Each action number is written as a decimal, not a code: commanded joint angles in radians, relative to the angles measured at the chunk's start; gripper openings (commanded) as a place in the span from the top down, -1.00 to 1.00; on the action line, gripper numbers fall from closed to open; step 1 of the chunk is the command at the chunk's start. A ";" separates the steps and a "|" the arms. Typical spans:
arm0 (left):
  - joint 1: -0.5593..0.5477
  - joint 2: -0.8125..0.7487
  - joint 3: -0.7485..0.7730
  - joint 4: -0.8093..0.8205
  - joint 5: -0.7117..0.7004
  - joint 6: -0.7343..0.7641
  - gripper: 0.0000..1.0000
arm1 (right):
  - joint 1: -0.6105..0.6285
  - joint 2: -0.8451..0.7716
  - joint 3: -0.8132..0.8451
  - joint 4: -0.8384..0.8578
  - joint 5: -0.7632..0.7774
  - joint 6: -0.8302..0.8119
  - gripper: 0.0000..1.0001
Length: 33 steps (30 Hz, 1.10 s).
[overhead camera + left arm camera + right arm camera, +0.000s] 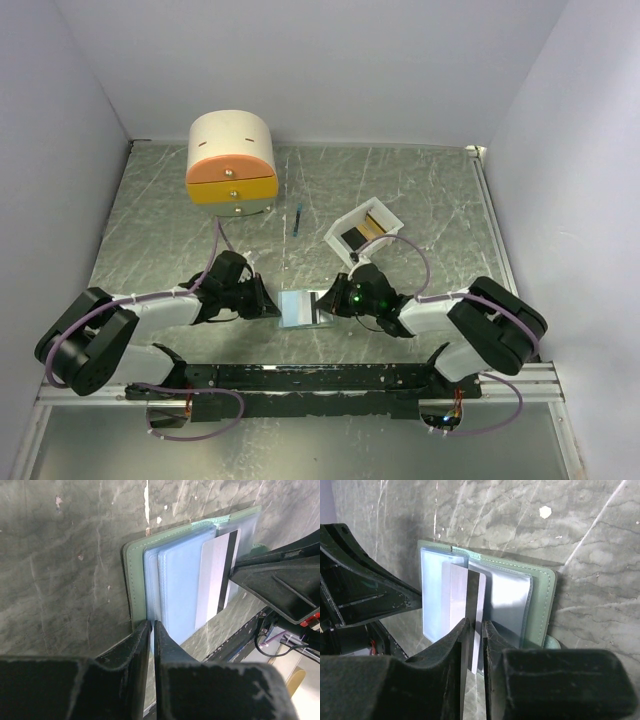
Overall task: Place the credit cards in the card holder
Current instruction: Insert the credit card into the card holder.
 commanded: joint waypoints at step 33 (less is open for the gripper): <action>-0.007 0.019 0.023 -0.007 -0.028 0.023 0.61 | 0.057 0.023 0.100 -0.104 0.021 -0.012 0.28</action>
